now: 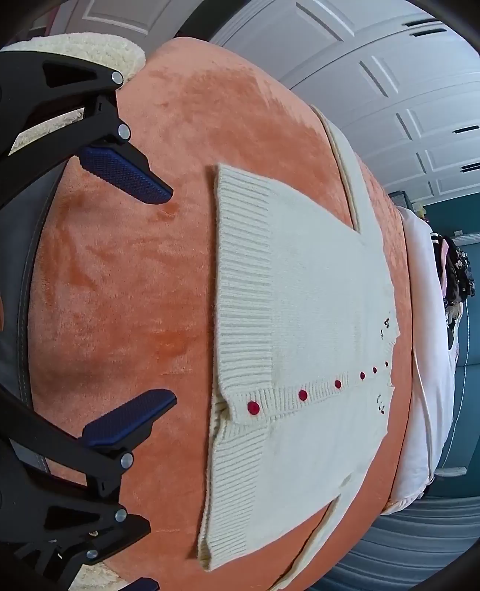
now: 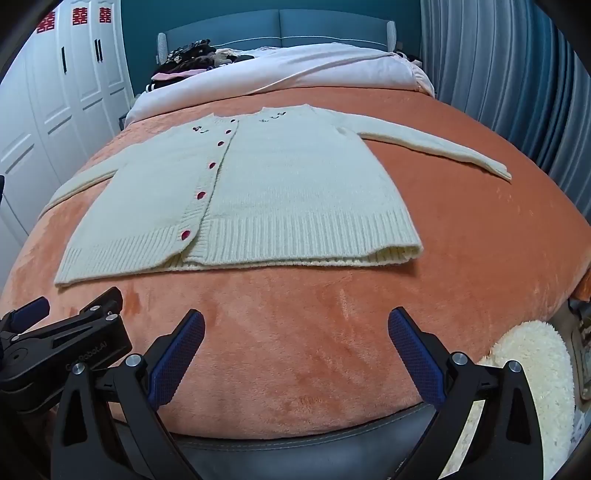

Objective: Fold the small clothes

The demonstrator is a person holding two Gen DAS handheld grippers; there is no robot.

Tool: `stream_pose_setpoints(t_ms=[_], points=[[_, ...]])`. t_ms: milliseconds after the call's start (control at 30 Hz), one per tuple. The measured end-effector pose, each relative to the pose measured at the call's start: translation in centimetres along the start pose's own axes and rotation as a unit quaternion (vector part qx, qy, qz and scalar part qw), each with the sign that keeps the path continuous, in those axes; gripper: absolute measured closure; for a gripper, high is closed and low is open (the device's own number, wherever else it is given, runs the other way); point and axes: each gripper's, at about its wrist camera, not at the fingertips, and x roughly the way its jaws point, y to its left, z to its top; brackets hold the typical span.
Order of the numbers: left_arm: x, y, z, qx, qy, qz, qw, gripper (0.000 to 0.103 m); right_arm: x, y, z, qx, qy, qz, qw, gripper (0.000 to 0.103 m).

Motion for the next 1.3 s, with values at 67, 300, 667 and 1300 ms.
stream_pose_setpoints(t_ms=[67, 300, 667, 1300], points=[[0.0, 0.0, 0.0, 0.002, -0.003, 0.003, 1.0, 0.005, 0.0, 0.1, -0.2, 0.001, 0.002, 0.001, 1.0, 0.005], [0.2, 0.2, -0.1, 0.001, 0.0, 0.003, 1.0, 0.005, -0.4, -0.2, -0.1, 0.001, 0.005, 0.002, 1.0, 0.005], [-0.1, 0.3, 0.1, 0.0, 0.0, 0.004, 1.0, 0.005, -0.6, 0.4, 0.2, 0.002, 0.005, 0.0, 1.0, 0.005], [-0.2, 0.5, 0.1, -0.001, 0.0, 0.006, 1.0, 0.005, -0.7, 0.5, 0.0, 0.002, 0.007, -0.001, 1.0, 0.005]])
